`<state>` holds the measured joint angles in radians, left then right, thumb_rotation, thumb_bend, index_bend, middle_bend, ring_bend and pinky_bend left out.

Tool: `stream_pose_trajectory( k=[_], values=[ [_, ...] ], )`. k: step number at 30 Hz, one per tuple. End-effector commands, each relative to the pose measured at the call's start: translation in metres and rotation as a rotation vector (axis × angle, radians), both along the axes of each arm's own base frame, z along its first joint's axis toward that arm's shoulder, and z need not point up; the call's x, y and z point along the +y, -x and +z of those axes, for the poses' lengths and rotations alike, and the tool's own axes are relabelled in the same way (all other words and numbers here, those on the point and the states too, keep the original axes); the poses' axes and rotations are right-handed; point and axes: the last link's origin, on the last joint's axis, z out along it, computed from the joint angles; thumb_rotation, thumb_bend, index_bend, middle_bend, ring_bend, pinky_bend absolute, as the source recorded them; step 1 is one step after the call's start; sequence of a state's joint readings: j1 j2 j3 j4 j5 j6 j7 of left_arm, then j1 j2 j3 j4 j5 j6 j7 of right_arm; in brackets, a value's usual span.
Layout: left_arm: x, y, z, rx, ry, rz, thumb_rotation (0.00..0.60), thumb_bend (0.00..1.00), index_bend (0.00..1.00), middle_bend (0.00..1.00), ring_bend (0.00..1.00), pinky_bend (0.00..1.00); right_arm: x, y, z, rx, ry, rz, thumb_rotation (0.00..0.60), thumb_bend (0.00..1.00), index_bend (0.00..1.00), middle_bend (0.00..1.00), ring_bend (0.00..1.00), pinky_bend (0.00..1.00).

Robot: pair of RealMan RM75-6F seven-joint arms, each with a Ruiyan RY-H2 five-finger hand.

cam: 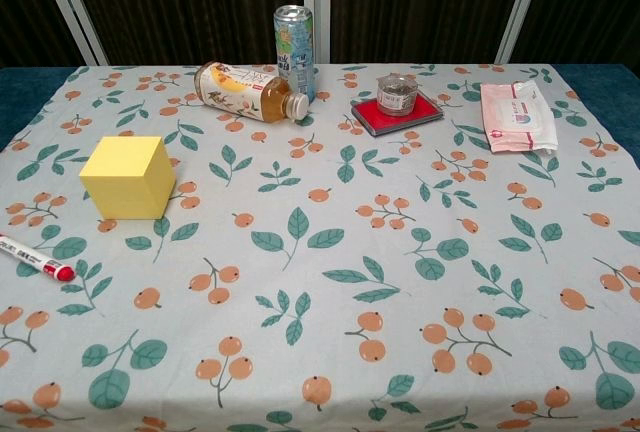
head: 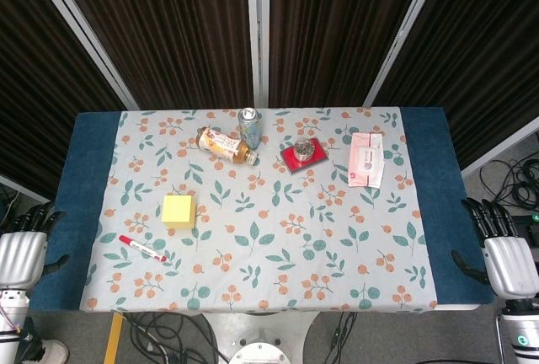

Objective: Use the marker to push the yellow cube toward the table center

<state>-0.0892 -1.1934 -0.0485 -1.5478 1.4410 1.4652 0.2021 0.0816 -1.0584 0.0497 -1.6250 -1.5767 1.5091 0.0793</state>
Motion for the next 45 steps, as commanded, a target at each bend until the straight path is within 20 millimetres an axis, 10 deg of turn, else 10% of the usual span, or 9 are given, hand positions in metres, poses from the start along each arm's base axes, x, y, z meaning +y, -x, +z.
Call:
stream_pose_trajectory(
  k=[1,16,45],
  values=[
    [0.0,0.001,-0.001,-0.003,0.006,0.002,0.6,0.15,0.31,0.24,0.16,0.25,0.0,0.0,0.0,0.001,0.001,-0.001,0.6,0.2,0.0,0.07,0.0,0.0],
    [0.014,-0.002,-0.01,-0.014,0.052,-0.059,0.6,0.16,0.36,0.34,0.17,0.25,-0.001,-0.001,0.005,0.008,0.019,0.013,0.6,0.2,0.0,0.07,0.0,0.0],
    [0.062,-0.004,-0.111,0.179,0.446,-0.235,0.6,0.22,0.46,0.47,0.25,0.25,-0.002,0.0,0.003,0.008,0.012,0.007,0.6,0.2,0.0,0.09,0.0,0.0]
  ],
)
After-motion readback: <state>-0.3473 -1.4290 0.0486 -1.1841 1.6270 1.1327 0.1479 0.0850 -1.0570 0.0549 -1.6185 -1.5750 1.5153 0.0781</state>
